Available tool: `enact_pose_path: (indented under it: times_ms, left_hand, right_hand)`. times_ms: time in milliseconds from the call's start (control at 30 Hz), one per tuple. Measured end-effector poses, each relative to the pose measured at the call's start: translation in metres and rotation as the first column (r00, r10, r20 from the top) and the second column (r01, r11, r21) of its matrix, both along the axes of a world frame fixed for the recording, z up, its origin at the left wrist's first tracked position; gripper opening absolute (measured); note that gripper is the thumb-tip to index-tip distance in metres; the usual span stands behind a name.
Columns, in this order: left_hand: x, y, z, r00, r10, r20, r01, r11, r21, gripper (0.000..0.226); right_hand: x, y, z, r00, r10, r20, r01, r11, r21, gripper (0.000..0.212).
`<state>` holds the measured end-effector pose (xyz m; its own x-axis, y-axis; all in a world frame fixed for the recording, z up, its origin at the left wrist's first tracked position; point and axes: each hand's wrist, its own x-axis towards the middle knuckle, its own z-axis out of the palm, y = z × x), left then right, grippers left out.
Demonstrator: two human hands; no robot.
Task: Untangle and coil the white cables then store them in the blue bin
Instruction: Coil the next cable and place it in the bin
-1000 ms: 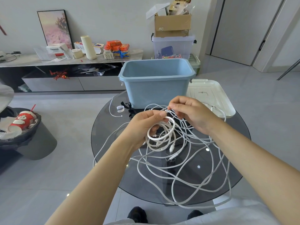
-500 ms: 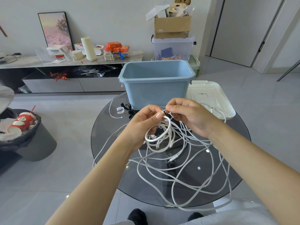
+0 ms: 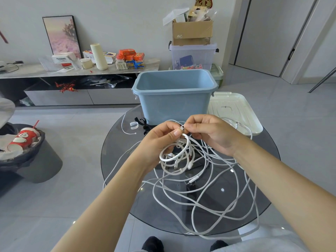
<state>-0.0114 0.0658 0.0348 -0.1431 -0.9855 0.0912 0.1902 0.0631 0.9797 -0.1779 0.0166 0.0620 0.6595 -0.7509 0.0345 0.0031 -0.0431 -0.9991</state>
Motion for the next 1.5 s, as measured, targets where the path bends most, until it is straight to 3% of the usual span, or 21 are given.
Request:
enact_pose_path:
  times_ms: [367,567,733,833,1033,1167,1267,1367,1500]
  left_hand:
    - [0.000,-0.001,-0.003,0.999,-0.018,-0.029,0.019,1.000,0.018,0.016]
    - [0.002,0.000,0.001,0.999,-0.027,-0.035,0.027,0.999,0.016,0.016]
    - [0.003,-0.002,-0.001,0.999,0.030,-0.034,-0.029,0.998,0.048,0.012]
    - [0.003,-0.001,0.000,0.999,0.025,-0.044,-0.023,0.999,0.043,0.014]
    - [0.000,0.003,0.004,0.993,0.032,-0.114,-0.028,0.999,0.037,0.006]
    - [0.000,0.000,0.001,0.990,0.076,-0.120,-0.070,0.996,0.055,0.013]
    - [0.001,-0.001,0.002,0.982,0.105,-0.154,-0.093,0.992,0.084,0.016]
    - [0.001,-0.001,0.005,0.982,0.110,-0.153,-0.090,0.987,0.130,0.017]
    - [0.002,0.001,0.007,0.982,0.102,-0.161,-0.063,0.971,0.229,0.017]
  right_hand:
    - [0.000,0.002,0.001,0.997,0.048,0.059,-0.053,0.996,0.075,0.008]
    - [0.004,0.001,-0.003,0.994,0.052,0.092,-0.061,0.993,0.100,0.019]
    - [0.002,0.002,-0.002,1.000,0.001,0.005,0.000,1.000,-0.010,0.015]
    - [0.007,0.004,-0.001,0.998,-0.058,-0.003,0.058,0.998,0.014,0.020]
    - [0.014,0.003,-0.007,0.991,-0.084,0.108,0.070,0.990,0.126,0.022]
    - [0.017,0.005,-0.009,0.975,-0.123,0.183,0.094,0.983,0.159,0.017]
    - [0.018,0.004,-0.011,0.971,-0.171,0.169,0.153,0.981,0.115,0.017]
    - [0.017,0.004,-0.014,0.977,-0.190,0.095,0.195,0.980,-0.051,0.015]
    - [0.015,0.005,-0.012,0.990,-0.137,0.040,0.141,0.980,-0.142,0.014]
